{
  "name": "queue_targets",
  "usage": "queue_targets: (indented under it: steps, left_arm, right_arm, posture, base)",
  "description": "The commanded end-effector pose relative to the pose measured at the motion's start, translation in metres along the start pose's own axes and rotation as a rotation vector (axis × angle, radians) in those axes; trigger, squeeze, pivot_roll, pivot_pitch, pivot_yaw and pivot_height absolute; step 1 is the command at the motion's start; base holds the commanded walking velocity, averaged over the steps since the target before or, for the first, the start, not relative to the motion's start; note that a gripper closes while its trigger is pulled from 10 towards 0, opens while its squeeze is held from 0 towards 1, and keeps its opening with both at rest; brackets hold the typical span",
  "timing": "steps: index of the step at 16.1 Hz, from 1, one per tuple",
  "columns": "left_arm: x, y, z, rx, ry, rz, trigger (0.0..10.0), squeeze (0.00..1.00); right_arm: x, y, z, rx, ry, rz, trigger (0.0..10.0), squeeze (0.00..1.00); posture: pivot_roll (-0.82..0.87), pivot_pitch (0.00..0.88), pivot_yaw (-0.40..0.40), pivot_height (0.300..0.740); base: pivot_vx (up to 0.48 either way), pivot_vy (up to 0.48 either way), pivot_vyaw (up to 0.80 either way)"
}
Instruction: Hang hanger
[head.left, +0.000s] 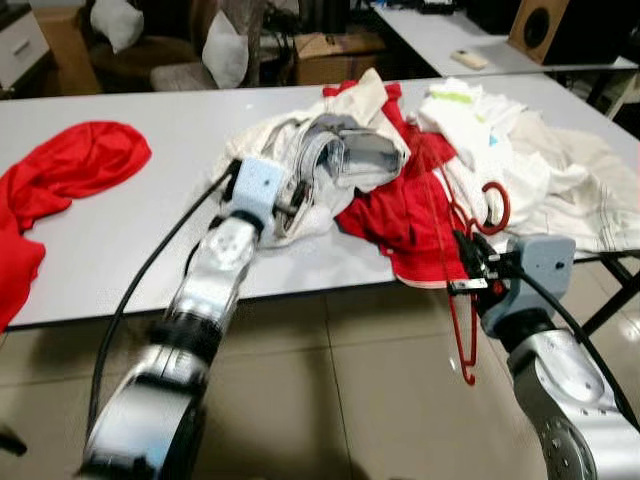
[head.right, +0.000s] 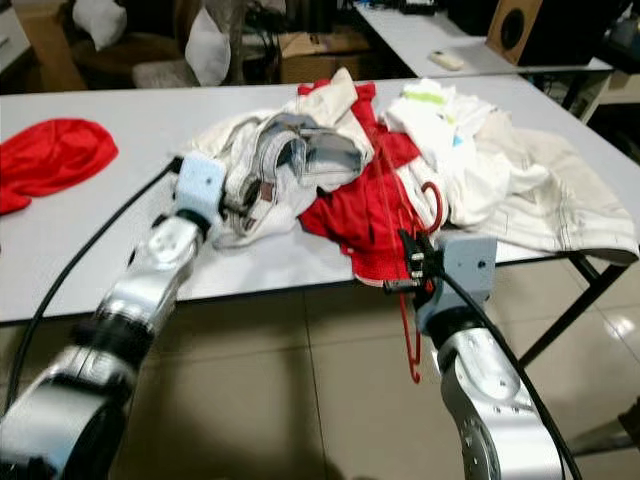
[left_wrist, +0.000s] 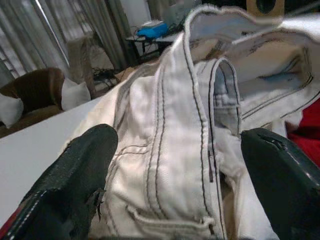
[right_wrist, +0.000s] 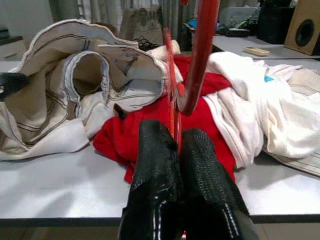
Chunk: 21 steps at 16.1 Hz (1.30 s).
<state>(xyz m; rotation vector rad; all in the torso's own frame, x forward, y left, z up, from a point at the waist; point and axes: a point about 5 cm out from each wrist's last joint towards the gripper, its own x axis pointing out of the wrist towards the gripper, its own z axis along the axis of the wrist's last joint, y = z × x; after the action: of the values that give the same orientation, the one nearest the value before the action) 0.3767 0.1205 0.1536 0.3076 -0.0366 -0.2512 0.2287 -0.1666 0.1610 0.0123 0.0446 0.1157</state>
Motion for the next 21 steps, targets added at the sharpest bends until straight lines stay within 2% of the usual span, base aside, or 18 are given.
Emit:
queue_targets:
  steps: [1,2,3,5,10,16,21]
  left_arm:
    - [0.002,0.000,-0.010,0.040,0.054,0.015,3.1,0.00]
    - [0.002,0.000,-0.011,0.043,0.061,0.019,2.4,0.00]
    - [0.002,0.001,-0.014,0.048,0.071,0.020,0.0,0.00]
    - [0.005,0.005,-0.016,0.058,0.081,0.047,0.0,0.00]
    - [0.008,0.011,-0.018,0.069,0.087,0.073,0.0,0.00]
    - [0.006,0.022,-0.020,0.056,0.079,0.121,0.0,0.00]
    - [0.006,0.029,-0.018,0.045,0.058,0.122,0.0,0.00]
  right_arm:
    - [-0.004,-0.001,0.001,-0.040,0.000,-0.014,10.0,0.00]
    - [-0.004,0.000,0.000,-0.054,0.006,-0.015,10.0,0.00]
    - [-0.005,0.001,-0.001,-0.074,0.011,-0.016,10.0,0.00]
    - [-0.008,0.003,-0.003,-0.056,0.013,-0.014,10.0,0.00]
    - [-0.010,0.003,-0.004,-0.105,0.021,0.020,10.0,0.00]
    - [-0.013,0.011,-0.002,-0.118,0.000,0.091,10.0,0.00]
    - [-0.013,0.008,-0.005,-0.129,0.012,0.078,10.0,0.00]
  posture:
    - [-0.24,0.000,0.065,0.740]
    - [-0.25,0.000,0.073,0.740]
    - [-0.26,0.000,0.084,0.740]
    - [-0.28,0.000,0.100,0.740]
    - [-0.29,0.000,0.096,0.740]
    - [-0.29,0.000,0.085,0.740]
    - [-0.29,0.000,0.085,0.740]
  base:
    - [0.000,0.000,0.00]
    - [0.000,0.000,0.00]
    - [0.000,0.000,0.00]
    - [0.000,0.000,0.00]
    - [0.000,0.000,0.00]
    - [0.000,0.000,0.00]
    - [0.000,0.000,0.00]
